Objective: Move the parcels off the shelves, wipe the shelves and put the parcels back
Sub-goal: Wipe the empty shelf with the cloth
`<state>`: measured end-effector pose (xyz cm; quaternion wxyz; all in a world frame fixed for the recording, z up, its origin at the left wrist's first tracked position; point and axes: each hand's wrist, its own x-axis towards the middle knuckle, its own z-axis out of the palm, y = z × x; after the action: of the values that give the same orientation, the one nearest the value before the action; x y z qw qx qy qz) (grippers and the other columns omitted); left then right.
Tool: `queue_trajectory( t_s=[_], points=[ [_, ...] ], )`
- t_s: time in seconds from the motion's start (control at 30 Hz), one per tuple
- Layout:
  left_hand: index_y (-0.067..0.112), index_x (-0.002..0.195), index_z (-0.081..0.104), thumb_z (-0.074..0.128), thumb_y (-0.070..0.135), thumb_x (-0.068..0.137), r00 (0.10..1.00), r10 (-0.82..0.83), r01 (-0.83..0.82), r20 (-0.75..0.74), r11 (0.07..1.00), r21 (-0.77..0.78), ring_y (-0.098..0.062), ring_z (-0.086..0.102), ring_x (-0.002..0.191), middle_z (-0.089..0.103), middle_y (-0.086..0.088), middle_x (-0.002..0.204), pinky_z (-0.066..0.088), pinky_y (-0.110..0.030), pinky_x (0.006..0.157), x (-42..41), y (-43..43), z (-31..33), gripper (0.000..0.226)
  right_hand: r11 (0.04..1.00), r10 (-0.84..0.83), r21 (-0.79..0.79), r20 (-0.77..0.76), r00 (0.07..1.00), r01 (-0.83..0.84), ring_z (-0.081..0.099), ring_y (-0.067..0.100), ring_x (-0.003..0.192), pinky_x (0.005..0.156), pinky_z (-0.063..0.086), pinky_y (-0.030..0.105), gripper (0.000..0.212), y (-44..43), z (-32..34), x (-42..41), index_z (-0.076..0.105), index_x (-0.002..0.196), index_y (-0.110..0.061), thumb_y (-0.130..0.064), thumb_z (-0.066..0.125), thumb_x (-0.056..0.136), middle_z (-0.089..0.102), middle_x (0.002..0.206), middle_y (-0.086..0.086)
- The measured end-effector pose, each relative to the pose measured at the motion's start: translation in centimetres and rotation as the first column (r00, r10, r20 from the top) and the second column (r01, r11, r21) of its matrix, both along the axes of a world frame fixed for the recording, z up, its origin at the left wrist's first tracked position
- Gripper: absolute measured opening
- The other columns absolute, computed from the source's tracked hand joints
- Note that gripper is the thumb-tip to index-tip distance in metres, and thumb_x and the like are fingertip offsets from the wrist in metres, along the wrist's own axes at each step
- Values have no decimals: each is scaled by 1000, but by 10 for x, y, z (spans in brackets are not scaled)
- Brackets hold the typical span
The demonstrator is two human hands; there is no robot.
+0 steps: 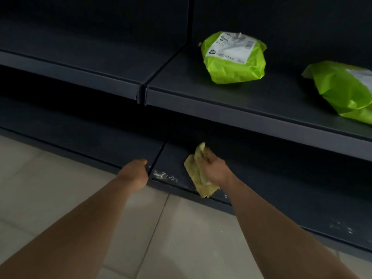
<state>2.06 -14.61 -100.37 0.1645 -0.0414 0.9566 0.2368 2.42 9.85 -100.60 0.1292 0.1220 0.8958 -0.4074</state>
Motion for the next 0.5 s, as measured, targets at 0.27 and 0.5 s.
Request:
queue_trajectory(
  t_s=[0.27, 0.5],
  points=[
    [17, 149, 27, 38, 30, 101, 988, -152, 132, -37, 937, -322, -24, 22, 143, 22, -3, 156, 26, -38, 114, -20, -26, -33, 51, 861, 235, 425, 158, 959, -281, -9, 27, 147, 117, -1, 48, 52, -20, -41, -28, 20, 147, -48, -29, 31, 100, -11, 161, -6],
    [25, 145, 37, 45, 32, 97, 963, -182, 118, -199, 948, -295, -24, 37, 127, 34, 3, 147, 39, -35, 101, -24, -40, -53, 49, 805, 327, 479, 133, 936, -349, -10, 32, 146, 117, -2, 43, 52, -40, -49, -77, 19, 147, -46, -36, 31, 98, -9, 161, -1]
  ],
)
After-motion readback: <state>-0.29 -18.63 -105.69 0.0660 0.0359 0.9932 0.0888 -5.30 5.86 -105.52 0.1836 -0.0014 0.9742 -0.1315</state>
